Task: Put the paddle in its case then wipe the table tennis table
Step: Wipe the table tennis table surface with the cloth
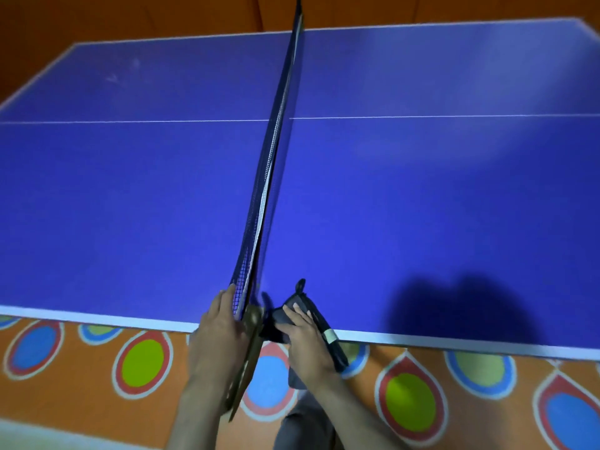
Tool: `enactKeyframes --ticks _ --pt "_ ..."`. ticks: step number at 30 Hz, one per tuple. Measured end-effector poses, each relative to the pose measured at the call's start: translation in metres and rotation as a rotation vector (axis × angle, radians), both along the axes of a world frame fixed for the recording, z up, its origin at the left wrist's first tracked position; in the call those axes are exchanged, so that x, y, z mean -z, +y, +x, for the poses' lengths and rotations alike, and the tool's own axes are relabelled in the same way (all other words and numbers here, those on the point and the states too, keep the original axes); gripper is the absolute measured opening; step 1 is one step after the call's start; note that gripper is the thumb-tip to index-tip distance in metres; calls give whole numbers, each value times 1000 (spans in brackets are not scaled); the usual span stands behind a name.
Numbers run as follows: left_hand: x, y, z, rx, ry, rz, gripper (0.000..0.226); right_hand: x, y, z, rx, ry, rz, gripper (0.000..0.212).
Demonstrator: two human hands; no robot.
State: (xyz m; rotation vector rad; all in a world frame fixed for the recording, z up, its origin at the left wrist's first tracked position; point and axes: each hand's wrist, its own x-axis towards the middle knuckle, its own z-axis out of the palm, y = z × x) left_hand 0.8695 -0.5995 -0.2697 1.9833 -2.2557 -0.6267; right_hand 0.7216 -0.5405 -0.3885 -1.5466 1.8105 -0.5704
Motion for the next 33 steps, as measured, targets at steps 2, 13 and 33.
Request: enactKeyframes --ticks 2,13,33 --pt "-12 11 10 1 20 9 61 -21 10 4 91 -70 58 66" --pt "-49 13 93 106 137 -10 49 -127 26 52 314 -99 -52 61" --pt "-68 -68 245 275 190 10 44 -166 -65 230 482 -21 -171 62"
